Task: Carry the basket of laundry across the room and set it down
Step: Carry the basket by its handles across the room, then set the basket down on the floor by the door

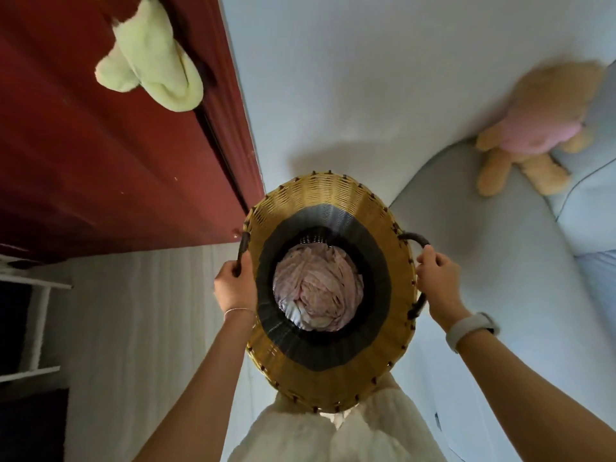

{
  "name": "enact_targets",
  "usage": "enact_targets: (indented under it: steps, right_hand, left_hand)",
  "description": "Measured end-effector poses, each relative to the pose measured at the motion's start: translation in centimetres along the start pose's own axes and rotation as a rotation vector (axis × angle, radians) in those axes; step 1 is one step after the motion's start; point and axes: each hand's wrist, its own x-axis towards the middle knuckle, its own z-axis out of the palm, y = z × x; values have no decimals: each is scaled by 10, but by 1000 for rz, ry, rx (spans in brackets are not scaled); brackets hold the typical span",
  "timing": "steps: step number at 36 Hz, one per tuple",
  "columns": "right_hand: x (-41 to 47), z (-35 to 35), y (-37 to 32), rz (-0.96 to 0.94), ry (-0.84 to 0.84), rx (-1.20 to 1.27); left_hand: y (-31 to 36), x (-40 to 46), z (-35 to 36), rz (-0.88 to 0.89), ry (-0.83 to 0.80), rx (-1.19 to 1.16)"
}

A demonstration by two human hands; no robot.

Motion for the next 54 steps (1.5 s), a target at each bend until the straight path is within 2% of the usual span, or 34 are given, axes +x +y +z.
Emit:
enact_targets:
  steps: [4,10,16,22,28,31,35,38,40,43,46,51,54]
  right_hand:
    - [55,17,4,74,-4,-62]
    - [138,34,27,116,-95,-138]
    - [210,51,71,140,-164,-275]
    - [244,66,114,180,-230,-367]
    - [276,75,101,20,-138,-435]
    - [287,72,95,-18,-164,-536]
    - [296,78,82,-129,-233,-681]
    - [303,95,63,-348,-321,-791]
    - [308,105,53,-472,-338,-824]
    - [307,112,52,-507,-218,-788]
    - [287,100,79,-347,-64,-696]
    - [259,76,166,224,4,-619]
    - [252,73,202,477,79,-496]
  left_hand:
    - [12,33,45,-55,-27,42]
    - [9,66,118,-108,-10,125]
    - [-21,98,187,-163,-35,193]
    - [-70,105,225,-220,-63,245]
    - [-58,125,239,-163,-15,286]
    - [-58,114,237,-162,-49,345]
    - [-68,75,237,-303,-169,345]
    - [-76,57,241,-425,-254,373]
    - [-79,56,242,-475,-231,392]
    - [-85,74,243,-393,-115,406]
    - [-88,105,249,-255,-121,478]
    - [-80,165,274,-25,-237,602]
    - [-83,193,295,-31,-312,586]
